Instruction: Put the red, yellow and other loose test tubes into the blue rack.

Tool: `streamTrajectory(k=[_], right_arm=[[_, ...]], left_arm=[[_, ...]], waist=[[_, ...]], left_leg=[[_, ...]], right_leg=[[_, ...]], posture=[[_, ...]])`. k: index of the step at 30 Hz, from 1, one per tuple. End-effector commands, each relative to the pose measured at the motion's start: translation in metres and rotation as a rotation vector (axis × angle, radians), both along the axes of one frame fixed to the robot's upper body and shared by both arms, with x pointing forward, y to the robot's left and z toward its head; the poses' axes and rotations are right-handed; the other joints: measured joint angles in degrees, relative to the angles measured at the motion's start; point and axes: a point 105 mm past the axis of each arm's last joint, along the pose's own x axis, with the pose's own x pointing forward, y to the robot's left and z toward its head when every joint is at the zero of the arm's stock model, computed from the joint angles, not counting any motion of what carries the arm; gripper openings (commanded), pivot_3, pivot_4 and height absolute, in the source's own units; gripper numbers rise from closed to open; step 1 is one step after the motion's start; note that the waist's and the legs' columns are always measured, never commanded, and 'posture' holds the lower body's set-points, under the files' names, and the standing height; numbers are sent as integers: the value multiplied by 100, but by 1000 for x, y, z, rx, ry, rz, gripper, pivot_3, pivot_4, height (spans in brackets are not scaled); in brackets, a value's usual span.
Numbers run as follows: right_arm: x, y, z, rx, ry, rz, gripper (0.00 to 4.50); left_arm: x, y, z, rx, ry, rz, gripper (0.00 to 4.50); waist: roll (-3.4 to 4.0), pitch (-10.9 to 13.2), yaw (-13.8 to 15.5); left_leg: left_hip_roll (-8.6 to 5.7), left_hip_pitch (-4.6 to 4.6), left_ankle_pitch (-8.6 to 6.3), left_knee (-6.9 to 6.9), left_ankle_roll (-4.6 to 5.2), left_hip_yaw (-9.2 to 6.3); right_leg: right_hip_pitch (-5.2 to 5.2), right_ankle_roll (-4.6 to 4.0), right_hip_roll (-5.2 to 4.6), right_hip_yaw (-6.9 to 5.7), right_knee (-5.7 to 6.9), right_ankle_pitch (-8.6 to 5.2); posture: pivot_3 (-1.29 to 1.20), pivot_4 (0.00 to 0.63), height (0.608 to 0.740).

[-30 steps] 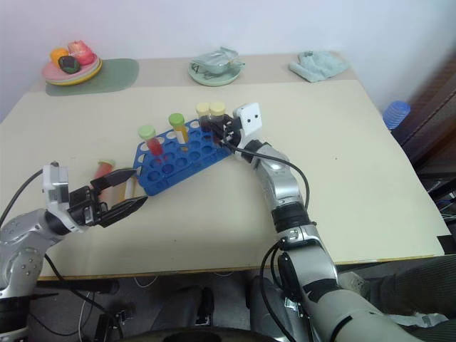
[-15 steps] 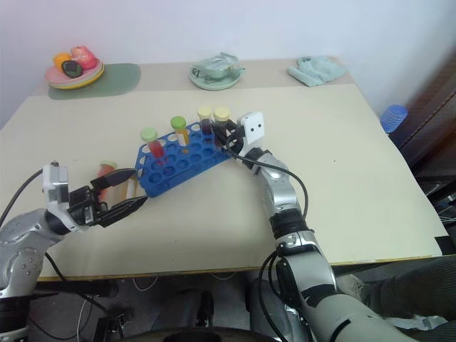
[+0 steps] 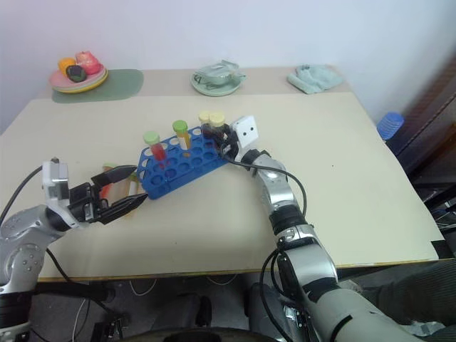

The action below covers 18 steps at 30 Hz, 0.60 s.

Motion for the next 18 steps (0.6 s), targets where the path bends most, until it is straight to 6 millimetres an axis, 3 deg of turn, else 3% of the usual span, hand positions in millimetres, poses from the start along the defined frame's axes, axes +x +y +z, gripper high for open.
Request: streamTrajectory(k=[1,7,15,18], right_arm=[[-7,-14,-56,-99,187,-33,1112],[-2,-17,-36,-65,125,-30,1112],[-3,-15,7,19,16,9,1112],[-5,-15,16,18,-4,22,2230]], left_arm=[[-1,-1,5,3,-27,-7,4500],[0,0,6,0,-30,-3,4500],[1,0,6,-4,-31,-5,4500],[1,-1,6,-6,-29,-5,4500]], waist=[[16,6,-4],[22,10,9],[45,28,112],[46,29,123]], left_leg=[[-2,-11,0,2,1,3],[-1,-15,0,-7,0,2],[-1,-52,0,-11,1,3],[-1,-114,1,-4,0,2]], right_leg=[[-7,2,-5,0,-6,1],[-11,3,-5,-3,-14,2],[-43,16,-5,-3,-23,9],[-102,20,-5,-4,-18,12]], posture=[[0,150,740],[0,150,740],[0,150,740],[0,150,740]])
